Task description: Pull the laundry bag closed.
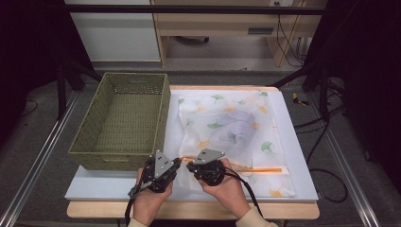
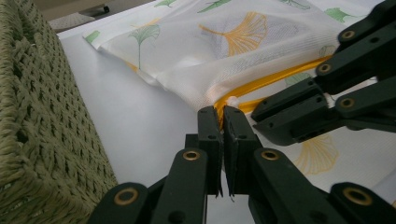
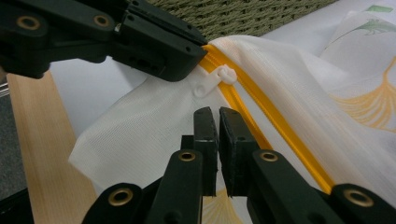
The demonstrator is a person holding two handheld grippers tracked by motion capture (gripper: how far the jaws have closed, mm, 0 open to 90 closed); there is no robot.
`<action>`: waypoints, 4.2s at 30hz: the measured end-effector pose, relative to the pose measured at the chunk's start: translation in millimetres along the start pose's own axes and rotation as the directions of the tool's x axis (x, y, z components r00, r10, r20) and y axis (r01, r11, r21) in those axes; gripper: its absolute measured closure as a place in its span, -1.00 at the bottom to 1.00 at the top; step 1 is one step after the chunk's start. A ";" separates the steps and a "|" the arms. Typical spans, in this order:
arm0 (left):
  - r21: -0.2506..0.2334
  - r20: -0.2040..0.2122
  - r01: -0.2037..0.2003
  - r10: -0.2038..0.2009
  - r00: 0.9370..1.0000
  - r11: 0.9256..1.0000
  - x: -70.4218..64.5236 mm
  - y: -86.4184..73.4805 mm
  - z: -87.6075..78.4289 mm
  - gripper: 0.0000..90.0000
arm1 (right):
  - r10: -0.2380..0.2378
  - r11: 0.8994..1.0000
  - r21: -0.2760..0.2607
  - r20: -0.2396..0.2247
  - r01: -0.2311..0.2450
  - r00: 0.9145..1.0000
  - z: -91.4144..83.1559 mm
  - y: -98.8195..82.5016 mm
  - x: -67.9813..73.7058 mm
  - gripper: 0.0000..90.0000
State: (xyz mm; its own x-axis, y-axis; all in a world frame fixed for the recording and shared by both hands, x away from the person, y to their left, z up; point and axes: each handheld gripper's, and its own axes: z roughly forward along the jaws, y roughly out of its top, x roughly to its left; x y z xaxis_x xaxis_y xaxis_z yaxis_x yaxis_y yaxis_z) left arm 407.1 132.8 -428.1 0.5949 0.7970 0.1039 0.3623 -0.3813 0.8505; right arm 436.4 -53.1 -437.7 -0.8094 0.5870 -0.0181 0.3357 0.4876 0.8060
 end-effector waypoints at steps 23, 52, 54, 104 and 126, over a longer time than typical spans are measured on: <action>0.006 0.027 0.020 -0.020 0.999 1.000 0.4 -3.0 3.8 0.92 | 0.018 1.000 0.005 -0.039 -0.017 0.999 17.6 -1.7 -4.2 0.62; 0.004 0.037 0.018 -0.018 0.999 1.000 -1.6 -3.5 4.5 0.92 | 0.055 0.997 0.066 -0.063 -0.050 0.996 17.3 11.8 -14.6 0.90; 0.004 0.037 0.018 -0.018 0.999 1.000 -1.7 -3.6 4.8 0.92 | 0.055 0.996 0.071 -0.067 -0.050 0.996 17.8 12.9 -15.6 0.91; -0.005 0.016 -0.001 0.001 1.000 1.000 -2.1 -4.3 3.9 0.92 | 0.126 0.956 0.273 -0.064 -0.105 0.990 8.1 28.4 -26.3 1.00; 0.024 0.017 0.010 -0.010 1.000 1.000 -4.2 -11.4 13.5 0.92 | 0.136 0.961 0.254 -0.089 -0.110 0.987 6.2 10.4 -32.1 1.00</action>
State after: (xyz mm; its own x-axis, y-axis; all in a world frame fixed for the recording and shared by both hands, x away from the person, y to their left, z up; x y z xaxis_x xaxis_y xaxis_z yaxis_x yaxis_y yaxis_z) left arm 410.1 127.5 -445.2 0.6037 0.7925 0.0863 0.3854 -0.3849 0.8386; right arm 468.9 -62.8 -432.5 -0.7958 0.5879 0.1450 0.5338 0.5682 0.6262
